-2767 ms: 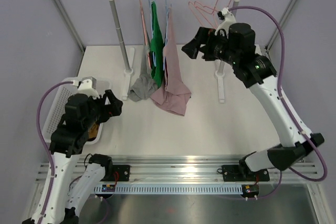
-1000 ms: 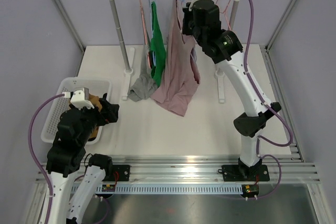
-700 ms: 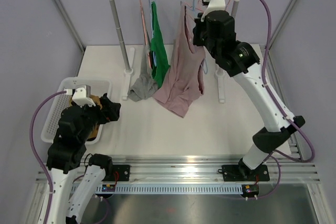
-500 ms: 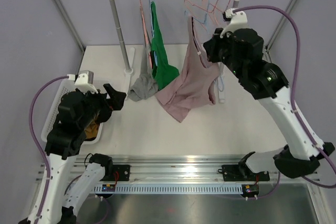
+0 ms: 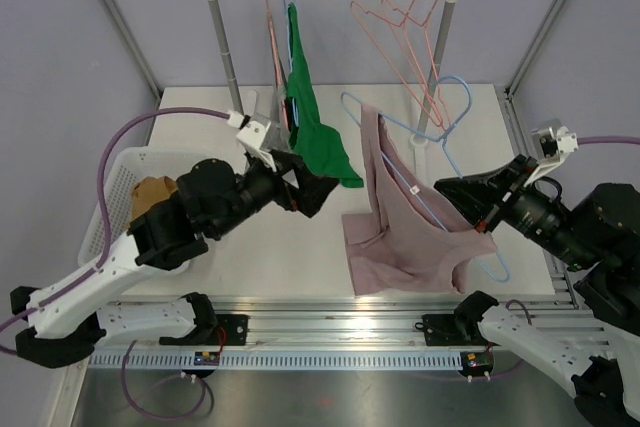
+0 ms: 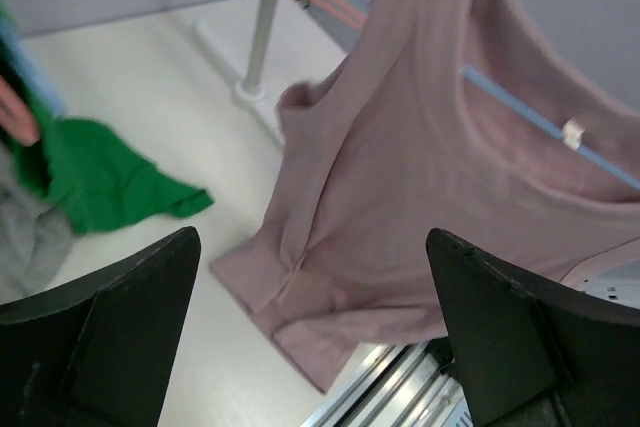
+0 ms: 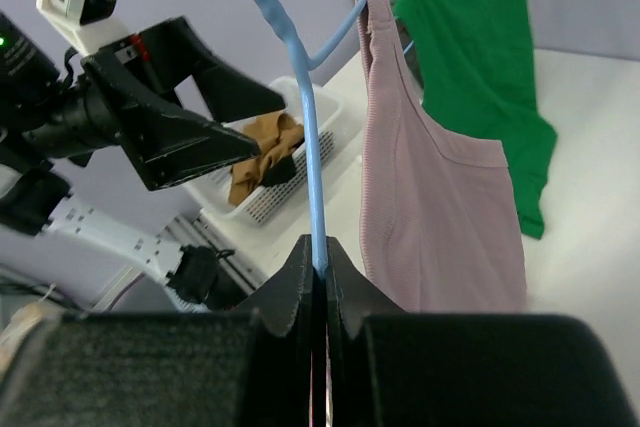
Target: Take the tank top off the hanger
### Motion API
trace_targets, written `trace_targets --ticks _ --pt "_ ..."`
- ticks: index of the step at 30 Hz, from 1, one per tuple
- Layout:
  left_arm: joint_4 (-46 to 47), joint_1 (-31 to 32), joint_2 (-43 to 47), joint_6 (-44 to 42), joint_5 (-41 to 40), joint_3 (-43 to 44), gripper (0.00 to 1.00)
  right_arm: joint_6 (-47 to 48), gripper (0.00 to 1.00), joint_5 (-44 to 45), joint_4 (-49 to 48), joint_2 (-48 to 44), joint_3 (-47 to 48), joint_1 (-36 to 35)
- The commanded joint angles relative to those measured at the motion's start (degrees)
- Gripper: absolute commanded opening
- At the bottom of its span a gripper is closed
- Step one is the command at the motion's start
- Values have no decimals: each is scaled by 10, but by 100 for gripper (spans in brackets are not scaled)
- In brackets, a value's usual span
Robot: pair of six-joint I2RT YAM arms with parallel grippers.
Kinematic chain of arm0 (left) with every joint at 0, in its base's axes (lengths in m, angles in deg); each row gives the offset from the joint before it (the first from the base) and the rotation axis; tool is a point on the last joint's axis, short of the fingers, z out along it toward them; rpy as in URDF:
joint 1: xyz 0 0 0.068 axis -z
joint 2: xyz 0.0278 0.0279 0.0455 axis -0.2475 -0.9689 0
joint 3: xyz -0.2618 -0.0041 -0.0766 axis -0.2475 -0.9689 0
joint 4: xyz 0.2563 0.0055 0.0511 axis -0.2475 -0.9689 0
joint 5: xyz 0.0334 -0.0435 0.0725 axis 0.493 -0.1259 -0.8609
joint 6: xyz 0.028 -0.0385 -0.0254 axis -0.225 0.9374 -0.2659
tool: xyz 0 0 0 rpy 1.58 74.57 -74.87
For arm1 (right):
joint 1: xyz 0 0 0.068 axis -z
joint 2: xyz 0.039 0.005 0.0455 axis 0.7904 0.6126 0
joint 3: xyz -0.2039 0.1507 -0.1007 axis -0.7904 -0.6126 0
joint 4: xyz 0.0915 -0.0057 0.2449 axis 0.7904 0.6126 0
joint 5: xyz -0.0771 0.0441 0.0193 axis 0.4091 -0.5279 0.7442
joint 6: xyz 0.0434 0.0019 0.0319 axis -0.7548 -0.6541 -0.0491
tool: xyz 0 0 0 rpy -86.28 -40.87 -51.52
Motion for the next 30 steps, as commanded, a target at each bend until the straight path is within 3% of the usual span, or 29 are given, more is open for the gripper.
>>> trace_targets --ticks 1,8,13,17,19,20,22,23,24,30 --pt "143 77 -35 -55 -77 17 99 -32 0 -72 9 -35 -17 -2" --pt "237 100 -116 -89 -79 20 94 -42 0 -82 57 -82 -34 -2" --pt "244 100 -152 -100 -95 31 71 -46 0 -98 70 -94 -33 -1" --pt "252 100 -166 -101 -95 31 68 -48 0 -99 69 -97 -35 -2" --pt "251 100 -170 -103 -100 35 51 -46 0 -99 70 -95 -38 -2" --pt "244 100 -170 -102 -105 35 35 -43 0 -97 71 -95 -39 -2" --pt "242 100 -168 -103 -121 34 22 -41 0 -94 71 -95 -42 -2" --pt "233 100 -167 -101 -129 34 5 -37 0 -93 72 -94 -43 -2" --pt "226 100 -163 -98 -157 33 0 -33 0 -83 74 -95 -44 -2" --pt "147 82 -119 -36 -318 5 0 7 0 -56 103 -100 -69 -3"
